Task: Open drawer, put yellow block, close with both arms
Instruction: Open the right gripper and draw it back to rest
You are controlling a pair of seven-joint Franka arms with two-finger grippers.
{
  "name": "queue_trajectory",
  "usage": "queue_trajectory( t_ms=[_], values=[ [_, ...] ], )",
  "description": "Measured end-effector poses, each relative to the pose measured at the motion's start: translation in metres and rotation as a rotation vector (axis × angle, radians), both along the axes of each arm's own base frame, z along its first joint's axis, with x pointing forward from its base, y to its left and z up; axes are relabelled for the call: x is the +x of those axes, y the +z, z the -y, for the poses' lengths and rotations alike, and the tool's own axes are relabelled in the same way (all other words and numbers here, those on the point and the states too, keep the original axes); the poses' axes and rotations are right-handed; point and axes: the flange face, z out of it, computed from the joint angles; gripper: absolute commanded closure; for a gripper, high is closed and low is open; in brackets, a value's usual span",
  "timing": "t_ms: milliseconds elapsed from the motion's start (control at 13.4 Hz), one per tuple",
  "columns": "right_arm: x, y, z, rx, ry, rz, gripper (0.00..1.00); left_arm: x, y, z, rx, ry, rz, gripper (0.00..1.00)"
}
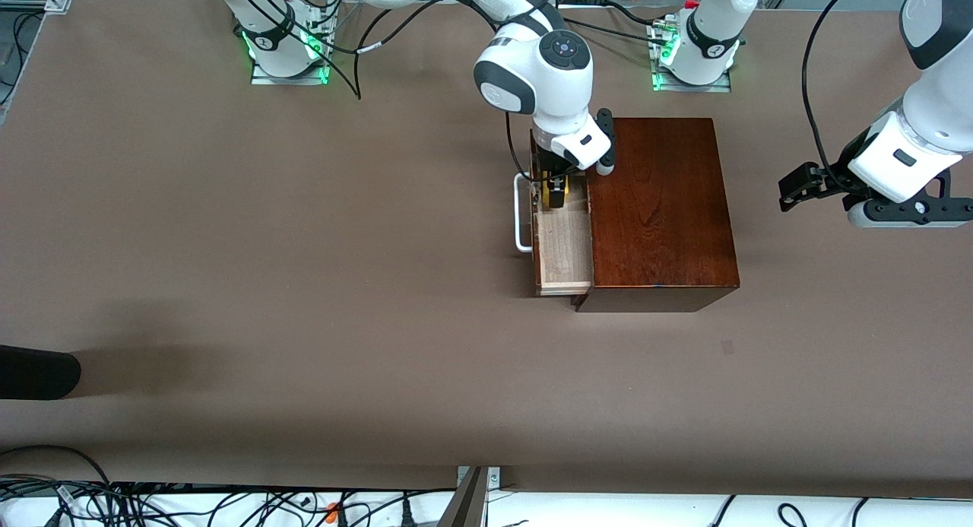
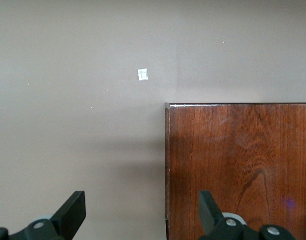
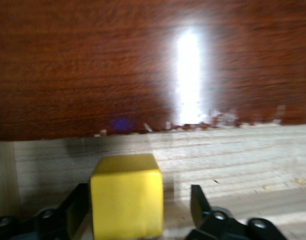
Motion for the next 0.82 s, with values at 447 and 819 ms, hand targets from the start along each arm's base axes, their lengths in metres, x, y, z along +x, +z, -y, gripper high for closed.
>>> queue_trajectory(
  t_ms=[447,819],
  values=[
    [0.05,0.153,0.076,-0.018,-0.17,-0.075,0.0,0.0,0.0,0.0,0.0,0.0,0.0,0.0],
    [0.178,0.223,0.258,0.057,-0.459,-0.079,0.0,0.0,0.0,0.001,0.0,-0.001,0.0,0.0]
  ],
)
